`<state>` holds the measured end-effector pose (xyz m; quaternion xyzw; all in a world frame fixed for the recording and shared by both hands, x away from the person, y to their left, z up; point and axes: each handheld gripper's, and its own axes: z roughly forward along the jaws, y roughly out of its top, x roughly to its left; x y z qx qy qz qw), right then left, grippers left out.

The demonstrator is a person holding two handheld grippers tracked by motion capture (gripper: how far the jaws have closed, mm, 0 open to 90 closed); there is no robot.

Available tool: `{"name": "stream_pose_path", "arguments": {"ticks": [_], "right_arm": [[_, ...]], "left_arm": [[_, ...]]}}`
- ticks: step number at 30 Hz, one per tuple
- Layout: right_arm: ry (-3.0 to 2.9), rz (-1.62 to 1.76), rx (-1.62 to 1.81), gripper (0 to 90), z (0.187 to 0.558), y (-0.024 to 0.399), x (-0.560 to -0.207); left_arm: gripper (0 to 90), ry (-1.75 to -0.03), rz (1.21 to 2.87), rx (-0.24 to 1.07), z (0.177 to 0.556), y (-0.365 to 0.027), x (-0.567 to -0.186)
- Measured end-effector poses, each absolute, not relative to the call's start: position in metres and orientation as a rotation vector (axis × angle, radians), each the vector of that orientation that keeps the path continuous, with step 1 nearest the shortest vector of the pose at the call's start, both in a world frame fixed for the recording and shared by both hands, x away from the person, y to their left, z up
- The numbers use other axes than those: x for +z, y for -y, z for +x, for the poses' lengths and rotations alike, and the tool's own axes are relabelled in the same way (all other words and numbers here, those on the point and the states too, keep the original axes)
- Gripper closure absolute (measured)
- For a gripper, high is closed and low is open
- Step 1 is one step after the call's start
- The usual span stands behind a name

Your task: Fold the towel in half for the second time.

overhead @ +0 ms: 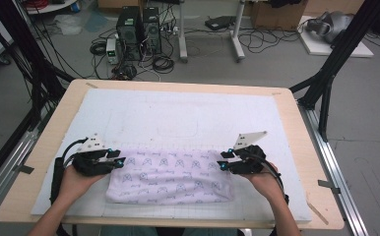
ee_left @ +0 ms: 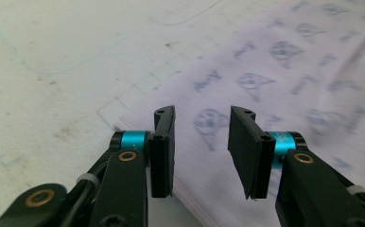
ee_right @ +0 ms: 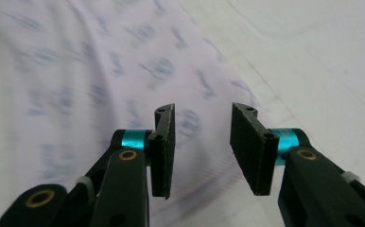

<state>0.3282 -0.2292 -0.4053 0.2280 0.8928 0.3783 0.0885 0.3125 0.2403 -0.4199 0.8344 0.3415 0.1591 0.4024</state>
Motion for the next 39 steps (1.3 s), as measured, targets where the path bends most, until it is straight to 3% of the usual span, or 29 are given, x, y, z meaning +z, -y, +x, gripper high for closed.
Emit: {"name": "stream_pose_path", "arguments": {"ticks": [4,7,8,19,27,28,30,34,39], "right_arm": [[-2.665,0.705,1.026,62.1,0.342,0.222,-0.421],[-2.688,0.672,0.978,81.1,0.346,0.216,-0.430],[-2.691,0.666,0.985,87.2,0.347,0.215,-0.429],[-2.601,0.655,1.076,88.6,0.356,0.225,-0.392],[-2.572,0.829,1.034,87.7,0.394,0.231,-0.408],[-2.578,0.849,1.027,86.1,0.397,0.231,-0.412],[-2.581,0.891,1.014,68.6,0.400,0.230,-0.418],[-2.589,0.852,1.124,67.8,0.384,0.233,-0.409],[-2.699,0.757,1.119,64.8,0.364,0.227,-0.415]], "left_arm": [[65.4,-0.874,2.186,0.410,0.326,-0.234,-0.435],[86.0,-0.857,2.189,0.447,0.325,-0.229,-0.435],[87.4,-0.859,2.187,0.460,0.324,-0.229,-0.433],[88.3,-0.896,2.022,0.508,0.340,-0.236,-0.393],[86.5,-1.030,2.057,0.553,0.384,-0.227,-0.410],[79.5,-1.063,2.057,0.534,0.388,-0.228,-0.414],[68.6,-1.077,2.054,0.486,0.387,-0.234,-0.414],[60.0,-1.004,2.053,0.441,0.369,-0.238,-0.407],[60.2,-0.956,2.139,0.418,0.358,-0.234,-0.418]]}}
